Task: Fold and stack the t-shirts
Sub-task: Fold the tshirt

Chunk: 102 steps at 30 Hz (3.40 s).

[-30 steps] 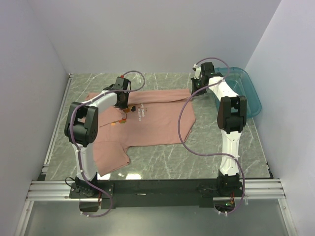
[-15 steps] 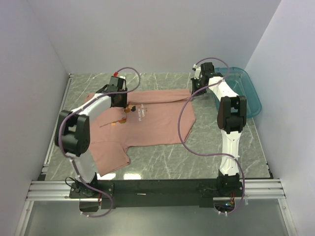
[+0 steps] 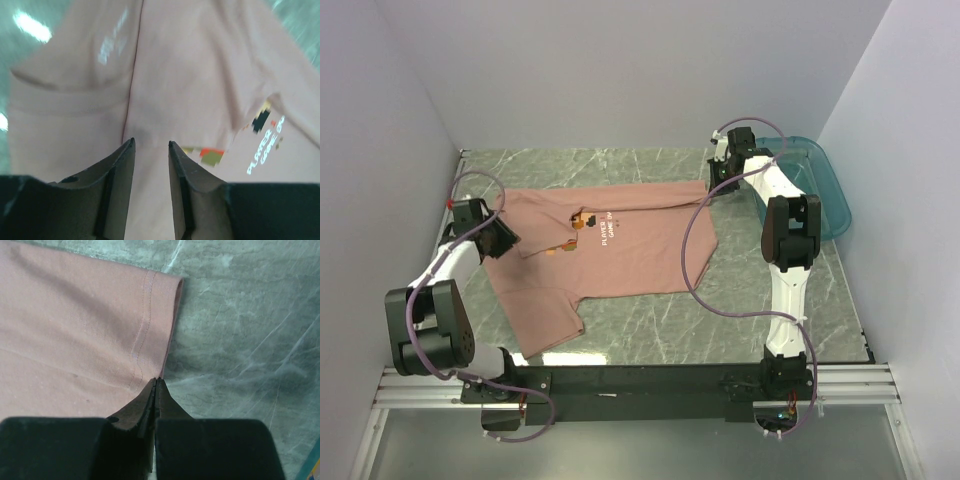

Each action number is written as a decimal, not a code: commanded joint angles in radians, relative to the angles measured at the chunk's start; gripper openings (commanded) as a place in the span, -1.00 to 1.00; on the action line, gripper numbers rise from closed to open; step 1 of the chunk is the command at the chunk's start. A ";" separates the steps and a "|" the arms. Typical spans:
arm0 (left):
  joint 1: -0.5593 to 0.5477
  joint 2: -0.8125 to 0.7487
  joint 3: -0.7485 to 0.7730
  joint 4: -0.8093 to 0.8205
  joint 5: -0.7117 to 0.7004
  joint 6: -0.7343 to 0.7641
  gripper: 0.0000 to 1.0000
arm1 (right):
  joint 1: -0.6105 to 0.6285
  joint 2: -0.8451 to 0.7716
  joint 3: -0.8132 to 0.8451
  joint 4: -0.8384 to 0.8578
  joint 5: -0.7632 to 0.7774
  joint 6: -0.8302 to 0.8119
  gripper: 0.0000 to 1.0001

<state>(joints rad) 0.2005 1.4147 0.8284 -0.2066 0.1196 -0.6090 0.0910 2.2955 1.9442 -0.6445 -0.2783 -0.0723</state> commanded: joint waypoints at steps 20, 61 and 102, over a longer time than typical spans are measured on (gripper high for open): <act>0.016 0.151 0.000 0.007 0.032 -0.124 -0.29 | -0.010 0.004 0.005 0.005 -0.012 -0.006 -1.00; 0.031 0.049 -0.014 -0.008 0.035 -0.097 -0.94 | -0.011 0.001 0.007 0.005 -0.010 -0.004 -1.00; 0.181 -0.359 -0.112 -0.050 0.164 -0.006 0.86 | -0.010 -0.327 -0.174 -0.139 -0.288 -0.300 -0.01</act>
<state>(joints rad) 0.3794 1.0786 0.7387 -0.2714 0.1425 -0.6796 0.0906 2.1361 1.8088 -0.6895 -0.3962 -0.2291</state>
